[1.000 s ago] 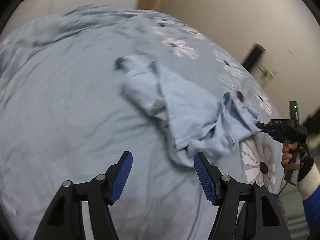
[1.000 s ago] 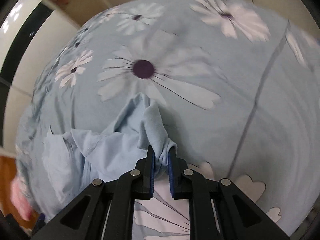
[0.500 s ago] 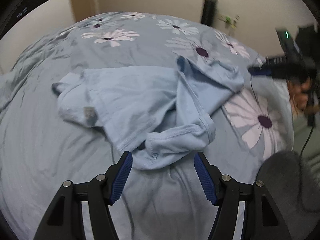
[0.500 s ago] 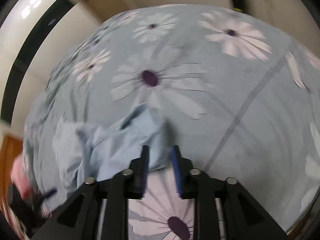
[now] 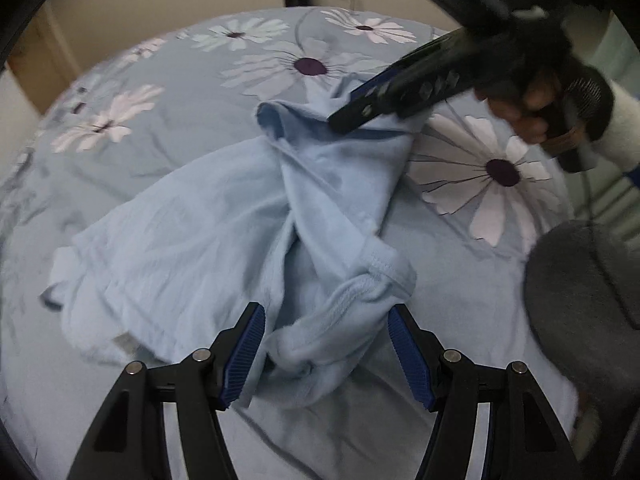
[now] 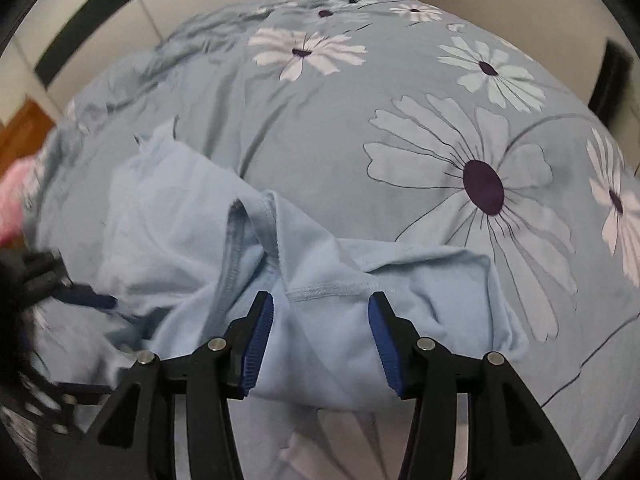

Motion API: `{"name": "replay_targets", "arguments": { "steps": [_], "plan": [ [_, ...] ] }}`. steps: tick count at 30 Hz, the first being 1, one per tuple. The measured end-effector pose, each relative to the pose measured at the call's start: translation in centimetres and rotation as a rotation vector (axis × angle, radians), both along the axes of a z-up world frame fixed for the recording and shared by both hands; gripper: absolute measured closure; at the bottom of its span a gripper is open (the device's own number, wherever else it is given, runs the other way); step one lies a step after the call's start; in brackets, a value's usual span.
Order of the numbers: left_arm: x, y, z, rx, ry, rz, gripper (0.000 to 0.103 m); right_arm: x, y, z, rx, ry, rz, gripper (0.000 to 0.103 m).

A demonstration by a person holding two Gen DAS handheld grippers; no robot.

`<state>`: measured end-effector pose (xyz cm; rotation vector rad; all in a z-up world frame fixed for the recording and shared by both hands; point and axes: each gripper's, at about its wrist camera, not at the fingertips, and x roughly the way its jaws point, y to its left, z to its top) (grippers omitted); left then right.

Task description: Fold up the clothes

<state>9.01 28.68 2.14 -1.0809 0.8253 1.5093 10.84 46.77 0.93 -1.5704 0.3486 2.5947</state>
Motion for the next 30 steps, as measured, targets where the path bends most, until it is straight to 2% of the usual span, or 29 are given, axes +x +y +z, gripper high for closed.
{"name": "replay_targets", "arguments": {
  "steps": [3, 6, 8, 10, 12, 17, 21, 25, 28, 30],
  "plan": [
    [-0.4, 0.2, 0.0, -0.024, -0.020, -0.062, 0.035, 0.3, 0.6, -0.4, 0.054, -0.010, -0.034, 0.052],
    [-0.7, 0.2, -0.3, -0.044, -0.042, -0.100, 0.036, 1.3, 2.5, -0.3, 0.054, -0.006, -0.105, 0.052],
    [-0.9, 0.3, -0.5, -0.046, -0.066, -0.115, 0.042, 2.1, 3.8, -0.1, 0.042, 0.003, -0.147, 0.052],
    [-1.1, 0.4, -0.6, -0.047, -0.088, -0.131, 0.049, 2.8, 4.7, 0.1, 0.010, 0.014, -0.170, 0.057],
    [-1.0, 0.3, -0.7, -0.051, -0.101, -0.152, 0.054, 3.3, 5.3, 0.0, -0.012, 0.005, -0.183, 0.061],
    [0.0, 0.3, -1.8, -0.105, -0.103, -0.218, 0.054, 3.6, 4.6, 0.1, -0.044, -0.004, -0.144, 0.061],
    [-0.4, 0.3, -2.4, -0.130, -0.055, -0.199, 0.055, 3.0, 3.2, 0.4, -0.035, 0.001, -0.107, 0.061],
    [-1.6, 0.2, -2.1, -0.115, -0.082, -0.141, 0.055, 2.5, 2.4, 0.3, -0.029, -0.013, -0.080, 0.061],
    [-1.0, 0.3, -2.4, -0.140, -0.072, -0.153, 0.055, 2.1, 2.1, -0.1, -0.040, -0.026, -0.076, 0.061],
    [-0.7, 0.2, -2.5, -0.150, -0.069, -0.150, 0.063, 2.0, 1.9, -0.4, -0.039, -0.037, -0.081, 0.061]
  ]
}}
